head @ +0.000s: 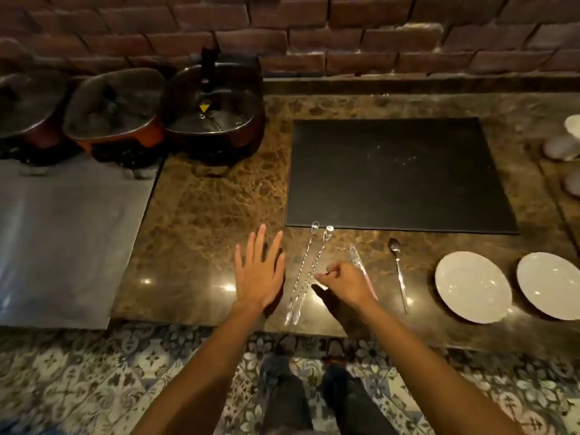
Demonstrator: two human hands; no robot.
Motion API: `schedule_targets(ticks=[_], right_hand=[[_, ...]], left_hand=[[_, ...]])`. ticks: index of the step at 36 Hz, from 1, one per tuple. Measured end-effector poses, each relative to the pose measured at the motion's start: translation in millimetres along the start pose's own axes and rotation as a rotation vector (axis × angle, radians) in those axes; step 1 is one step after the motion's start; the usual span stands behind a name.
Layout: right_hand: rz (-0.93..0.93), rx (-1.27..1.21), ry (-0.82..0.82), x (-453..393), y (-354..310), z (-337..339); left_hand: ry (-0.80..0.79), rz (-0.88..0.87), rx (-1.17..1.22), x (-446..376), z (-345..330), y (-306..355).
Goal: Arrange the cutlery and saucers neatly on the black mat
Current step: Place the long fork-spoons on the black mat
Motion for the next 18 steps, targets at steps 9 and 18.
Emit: schedule_targets(ticks=[9, 18], right_hand=[[-0.204, 0.276, 0.116, -28.1, -22.3, -33.6], [-0.270, 0.277, 0.152, -45.7, -32.6, -60.3]], left_hand=[[-0.053, -0.010, -0.003, -66.4, -38.0, -51.1], [-0.045, -0.158, -0.003, -108.7, -62.8, -75.0]])
Point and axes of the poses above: each hand's wrist, its own x-axis away from the middle knuckle, its own z-axis out of the back of the hand, y = z × x, the point moved 8 cm from there along -x, towards the middle knuckle, and after that the axes turned 12 degrees about y, right-handed, at the moved point
